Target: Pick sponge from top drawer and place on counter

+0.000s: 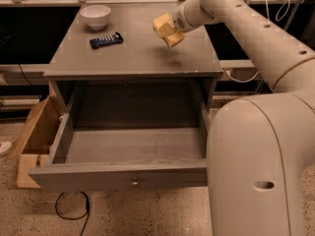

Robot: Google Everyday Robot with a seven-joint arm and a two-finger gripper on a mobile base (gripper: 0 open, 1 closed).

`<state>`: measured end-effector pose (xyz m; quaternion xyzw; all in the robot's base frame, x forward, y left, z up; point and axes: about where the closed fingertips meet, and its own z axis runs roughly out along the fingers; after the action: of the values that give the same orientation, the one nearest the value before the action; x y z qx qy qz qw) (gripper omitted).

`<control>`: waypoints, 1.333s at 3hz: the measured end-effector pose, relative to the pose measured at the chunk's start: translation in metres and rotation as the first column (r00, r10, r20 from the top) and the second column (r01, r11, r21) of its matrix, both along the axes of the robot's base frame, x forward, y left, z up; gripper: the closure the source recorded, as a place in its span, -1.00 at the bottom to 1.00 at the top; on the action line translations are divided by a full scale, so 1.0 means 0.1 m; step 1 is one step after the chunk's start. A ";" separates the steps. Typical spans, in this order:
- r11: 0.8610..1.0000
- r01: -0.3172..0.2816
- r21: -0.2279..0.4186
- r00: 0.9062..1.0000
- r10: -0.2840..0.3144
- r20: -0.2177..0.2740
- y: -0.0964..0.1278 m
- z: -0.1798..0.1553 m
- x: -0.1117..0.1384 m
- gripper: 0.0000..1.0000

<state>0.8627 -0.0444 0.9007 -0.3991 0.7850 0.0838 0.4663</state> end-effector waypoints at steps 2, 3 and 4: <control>1.000 0.000 0.000 1.000 0.000 0.000 0.00 0.00 0.00 -1.00; 1.000 0.000 0.000 1.000 0.000 0.000 0.00 0.00 0.00 -1.00; 0.994 0.035 0.104 0.998 -0.041 0.052 -0.26 0.24 -0.08 -1.00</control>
Offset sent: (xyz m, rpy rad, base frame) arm 0.0000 0.0000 0.0000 0.0000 0.0000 0.0000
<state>0.8546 -0.0708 0.9251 -0.3617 0.7742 0.1043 0.5089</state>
